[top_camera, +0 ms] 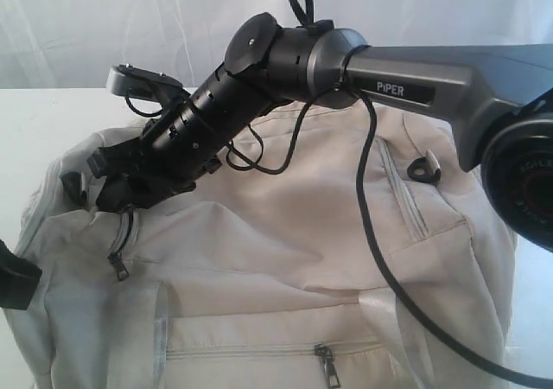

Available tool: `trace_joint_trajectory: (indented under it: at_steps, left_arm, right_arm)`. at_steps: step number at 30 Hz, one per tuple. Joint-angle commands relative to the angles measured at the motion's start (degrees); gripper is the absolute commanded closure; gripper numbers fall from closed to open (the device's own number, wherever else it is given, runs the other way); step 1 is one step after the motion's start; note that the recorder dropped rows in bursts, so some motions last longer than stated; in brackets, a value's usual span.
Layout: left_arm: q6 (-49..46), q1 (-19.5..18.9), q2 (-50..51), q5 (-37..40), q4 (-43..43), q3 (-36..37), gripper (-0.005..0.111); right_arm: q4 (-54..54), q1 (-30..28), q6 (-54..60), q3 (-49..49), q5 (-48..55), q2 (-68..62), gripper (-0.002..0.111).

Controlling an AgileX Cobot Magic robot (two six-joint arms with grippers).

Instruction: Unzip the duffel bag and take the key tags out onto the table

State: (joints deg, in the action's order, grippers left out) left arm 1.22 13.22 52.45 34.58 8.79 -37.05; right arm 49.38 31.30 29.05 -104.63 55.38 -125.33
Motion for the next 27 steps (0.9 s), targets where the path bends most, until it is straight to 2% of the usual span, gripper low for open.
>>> trace_joint_trajectory:
  at_steps: [1,2,3,27]
  left_arm:
    - [-0.14,0.04,-0.57,2.58,0.73,0.34,0.107]
    - [-0.14,0.04,-0.57,2.58,0.73,0.34,0.107]
    - [-0.14,0.04,-0.57,2.58,0.73,0.34,0.107]
    - [-0.14,0.04,-0.57,2.59,0.93,0.34,0.107]
  right_arm:
    - [1.46,0.15,2.09,-1.51,-0.77,0.11,0.097]
    - [1.46,0.03,2.32,-2.04,-1.08,0.11,0.105]
    - [1.34,0.03,2.32,-2.24,-1.99,0.24,0.108]
    - [-0.01,0.03,5.62,-4.21,-21.09,-0.46,0.108]
